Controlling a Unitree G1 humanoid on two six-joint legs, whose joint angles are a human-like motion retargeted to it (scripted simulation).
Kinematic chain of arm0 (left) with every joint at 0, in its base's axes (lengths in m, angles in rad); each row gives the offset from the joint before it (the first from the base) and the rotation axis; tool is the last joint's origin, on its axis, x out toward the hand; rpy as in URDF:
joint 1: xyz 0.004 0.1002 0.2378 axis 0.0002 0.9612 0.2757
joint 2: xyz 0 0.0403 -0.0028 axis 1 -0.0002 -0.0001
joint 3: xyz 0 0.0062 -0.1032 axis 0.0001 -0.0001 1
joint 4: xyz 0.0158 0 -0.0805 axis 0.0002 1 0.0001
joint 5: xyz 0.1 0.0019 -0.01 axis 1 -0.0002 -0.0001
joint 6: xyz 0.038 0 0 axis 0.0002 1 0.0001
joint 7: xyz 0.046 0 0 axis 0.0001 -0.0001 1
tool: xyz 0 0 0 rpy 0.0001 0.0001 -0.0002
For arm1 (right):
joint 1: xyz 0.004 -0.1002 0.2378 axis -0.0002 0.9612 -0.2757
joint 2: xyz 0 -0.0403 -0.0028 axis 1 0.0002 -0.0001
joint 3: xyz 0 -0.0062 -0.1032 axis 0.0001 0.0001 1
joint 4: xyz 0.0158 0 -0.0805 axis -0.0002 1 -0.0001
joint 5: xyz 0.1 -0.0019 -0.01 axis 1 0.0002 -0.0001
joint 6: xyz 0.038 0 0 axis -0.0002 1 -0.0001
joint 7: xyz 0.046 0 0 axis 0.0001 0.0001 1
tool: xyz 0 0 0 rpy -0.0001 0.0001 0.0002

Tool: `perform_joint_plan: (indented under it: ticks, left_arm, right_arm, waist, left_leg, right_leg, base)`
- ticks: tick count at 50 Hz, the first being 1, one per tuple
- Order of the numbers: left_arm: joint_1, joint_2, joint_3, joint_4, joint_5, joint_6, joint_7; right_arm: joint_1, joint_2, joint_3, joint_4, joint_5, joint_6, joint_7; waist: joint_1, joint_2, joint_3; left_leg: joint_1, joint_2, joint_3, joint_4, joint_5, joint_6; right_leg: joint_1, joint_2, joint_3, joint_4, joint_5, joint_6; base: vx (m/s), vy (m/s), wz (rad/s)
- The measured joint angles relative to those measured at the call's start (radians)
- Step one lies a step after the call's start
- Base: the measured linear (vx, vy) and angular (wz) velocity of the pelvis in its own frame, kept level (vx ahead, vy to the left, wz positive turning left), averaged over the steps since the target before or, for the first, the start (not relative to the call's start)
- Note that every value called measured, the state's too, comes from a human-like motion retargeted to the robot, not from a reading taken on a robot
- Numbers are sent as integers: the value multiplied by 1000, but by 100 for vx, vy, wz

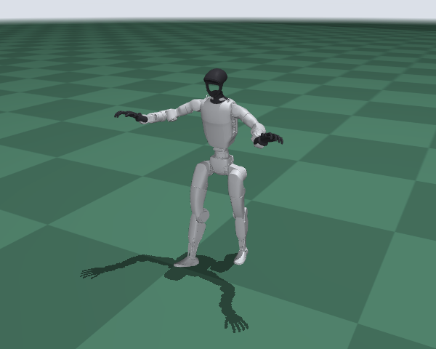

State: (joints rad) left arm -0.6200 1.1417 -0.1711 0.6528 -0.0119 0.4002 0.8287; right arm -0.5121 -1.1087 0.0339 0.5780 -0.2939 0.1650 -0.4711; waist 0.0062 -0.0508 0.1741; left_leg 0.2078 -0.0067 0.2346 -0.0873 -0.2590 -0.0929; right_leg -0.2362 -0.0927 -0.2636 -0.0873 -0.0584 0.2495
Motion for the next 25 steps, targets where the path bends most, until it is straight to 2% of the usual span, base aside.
perform_joint_plan:
  ticks: [3, 6, 10, 12, 16, 19, 22, 25]
  left_arm:
    - [7, 8, -3, 8, 10, 18, -27]
    - [26, 12, -2, 11, 24, 36, -52]
    - [56, 15, 6, 12, 82, 91, -117]
    - [67, 18, 10, 13, 123, 126, -156]
    - [85, 23, 18, 13, 178, 163, -210]
    - [99, 23, 28, 8, 183, 159, -214]
    - [114, 15, 46, 2, 149, 128, -174]
    - [126, -2, 65, -2, 95, 63, -100]
  right_arm:
    - [-12, 0, 17, -6, 15, -1, 3]
    - [-16, -6, 29, -14, 41, -12, 7]
    - [-15, -14, 38, -22, 64, -26, 41]
    - [-11, -14, 38, -23, 58, -23, 68]
    - [-3, -9, 35, -22, 39, -14, 108]
    - [-2, -5, 31, -19, 28, -8, 116]
    - [-7, -5, 27, -21, 21, -6, 100]
    - [-19, -9, 26, -25, 17, -18, 60]
  waist:
    - [21, 2, 11]
    - [42, 16, 5]
    - [81, 52, -37]
    - [100, 60, -58]
    - [129, 58, -83]
    - [153, 48, -91]
    - [177, 41, -85]
    - [195, 36, -66]
  left_leg:
    - [-27, 2, 32, 0, 27, -11]
    - [-61, 13, 59, 0, 56, -13]
    - [-125, 53, 96, 0, 90, -10]
    - [-150, 68, 109, 0, 101, -5]
    - [-182, 77, 123, 0, 123, 9]
    - [-202, 76, 134, 0, 144, 18]
    - [-215, 76, 149, 0, 168, 16]
    - [-230, 75, 160, 0, 192, -1]
  right_leg:
    - [17, -2, -16, 0, 41, -28]
    - [35, -7, -11, 63, 56, -88]
    - [-9, -18, 15, 341, -28, -171]
    - [-32, -25, 54, 513, -87, -186]
    - [2, -23, 158, 729, -164, -170]
    - [82, -17, 220, 758, -154, -148]
    - [201, -19, 242, 649, -130, -132]
    - [327, -23, 230, 408, -165, -106]
  base:
    - [-45, 3, -52]
    - [-41, 2, -47]
    - [-37, -1, -50]
    - [-31, -6, -39]
    - [-29, -10, -21]
    - [-30, -15, -20]
    - [-32, -19, -22]
    - [-36, -23, -13]
